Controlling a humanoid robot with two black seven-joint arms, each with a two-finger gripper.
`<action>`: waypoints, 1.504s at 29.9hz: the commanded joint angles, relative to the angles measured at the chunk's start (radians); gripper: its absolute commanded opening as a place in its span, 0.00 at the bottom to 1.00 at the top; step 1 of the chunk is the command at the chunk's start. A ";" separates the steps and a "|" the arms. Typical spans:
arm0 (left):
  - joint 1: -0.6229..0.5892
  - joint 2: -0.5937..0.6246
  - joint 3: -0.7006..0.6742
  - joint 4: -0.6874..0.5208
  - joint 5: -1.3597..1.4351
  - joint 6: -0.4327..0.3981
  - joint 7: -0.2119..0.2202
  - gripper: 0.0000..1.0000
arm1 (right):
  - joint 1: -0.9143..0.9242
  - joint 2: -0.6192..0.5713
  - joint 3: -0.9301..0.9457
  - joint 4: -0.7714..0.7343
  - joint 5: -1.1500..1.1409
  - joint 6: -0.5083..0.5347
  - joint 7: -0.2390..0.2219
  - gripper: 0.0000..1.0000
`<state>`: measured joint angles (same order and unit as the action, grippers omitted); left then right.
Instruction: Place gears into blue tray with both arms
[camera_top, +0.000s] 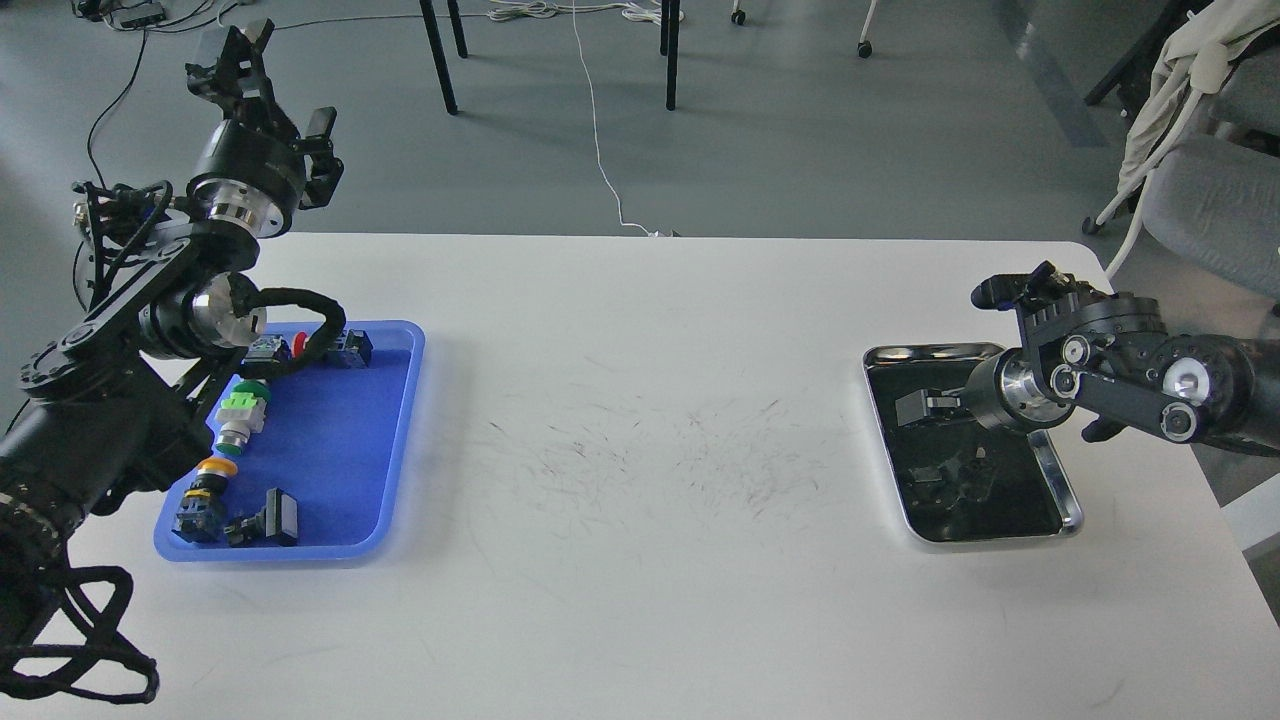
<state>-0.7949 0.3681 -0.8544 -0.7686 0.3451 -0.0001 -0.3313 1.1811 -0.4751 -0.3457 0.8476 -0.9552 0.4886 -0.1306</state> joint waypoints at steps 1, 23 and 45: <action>0.000 0.000 0.000 0.000 0.000 0.000 0.000 0.98 | -0.015 0.000 0.002 -0.027 0.003 0.000 0.000 0.81; 0.000 0.009 0.000 0.000 0.000 0.002 0.002 0.98 | -0.017 0.027 0.007 -0.052 0.010 -0.056 0.012 0.06; 0.000 0.014 0.000 0.002 0.000 0.002 0.003 0.98 | 0.250 0.245 0.077 0.033 0.392 -0.047 0.022 0.01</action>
<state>-0.7946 0.3822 -0.8544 -0.7682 0.3458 0.0017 -0.3282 1.4307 -0.3219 -0.3118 0.8882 -0.6317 0.4495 -0.1117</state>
